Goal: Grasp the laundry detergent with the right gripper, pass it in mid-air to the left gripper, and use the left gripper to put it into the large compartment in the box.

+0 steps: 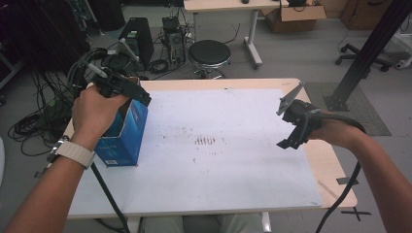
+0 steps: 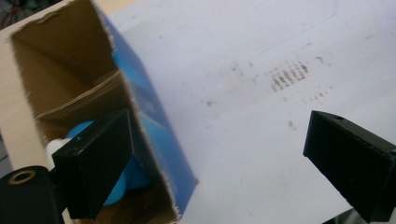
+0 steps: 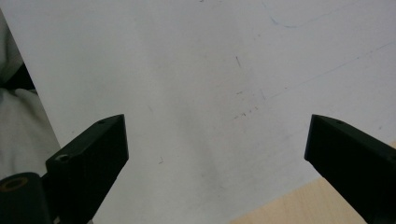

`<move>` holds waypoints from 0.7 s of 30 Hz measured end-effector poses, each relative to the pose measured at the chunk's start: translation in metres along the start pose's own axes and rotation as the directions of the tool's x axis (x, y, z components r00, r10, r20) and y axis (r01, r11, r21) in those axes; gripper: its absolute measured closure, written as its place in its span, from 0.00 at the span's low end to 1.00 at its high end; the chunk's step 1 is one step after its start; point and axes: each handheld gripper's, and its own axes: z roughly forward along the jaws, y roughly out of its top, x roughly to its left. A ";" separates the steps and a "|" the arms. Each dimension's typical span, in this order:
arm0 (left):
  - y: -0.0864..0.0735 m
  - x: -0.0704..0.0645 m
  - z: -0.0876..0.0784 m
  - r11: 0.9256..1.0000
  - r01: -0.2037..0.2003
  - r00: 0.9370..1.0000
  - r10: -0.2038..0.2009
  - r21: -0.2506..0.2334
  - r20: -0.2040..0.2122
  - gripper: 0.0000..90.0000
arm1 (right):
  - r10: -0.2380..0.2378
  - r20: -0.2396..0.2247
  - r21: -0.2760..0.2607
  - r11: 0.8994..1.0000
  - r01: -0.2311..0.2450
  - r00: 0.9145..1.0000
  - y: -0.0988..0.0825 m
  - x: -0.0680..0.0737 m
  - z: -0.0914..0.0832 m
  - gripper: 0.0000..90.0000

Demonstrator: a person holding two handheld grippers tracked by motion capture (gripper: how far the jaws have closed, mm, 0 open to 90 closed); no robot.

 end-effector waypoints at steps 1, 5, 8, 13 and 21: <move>0.001 -0.003 0.000 1.000 -0.009 1.000 0.009 -0.003 0.005 0.10 | 0.000 -0.001 0.001 1.000 0.000 1.000 0.000 0.000 0.000 0.06; 0.006 -0.016 0.003 0.998 -0.069 0.997 0.069 0.000 0.029 0.10 | 0.002 0.000 0.001 1.000 -0.002 1.000 0.001 -0.001 -0.002 0.06; 0.008 -0.024 0.006 0.995 -0.102 0.994 0.102 -0.001 0.050 0.09 | 0.005 -0.001 -0.003 1.000 -0.005 1.000 0.003 -0.002 -0.003 0.06; 0.011 -0.037 0.013 0.985 -0.174 0.982 0.172 0.011 0.081 0.09 | 0.005 -0.003 -0.003 1.000 -0.005 1.000 0.008 -0.004 -0.003 0.06; 0.014 -0.052 0.021 0.963 -0.270 0.957 0.266 0.020 0.115 0.08 | -0.003 -0.003 -0.005 1.000 0.003 1.000 0.020 -0.010 -0.004 0.06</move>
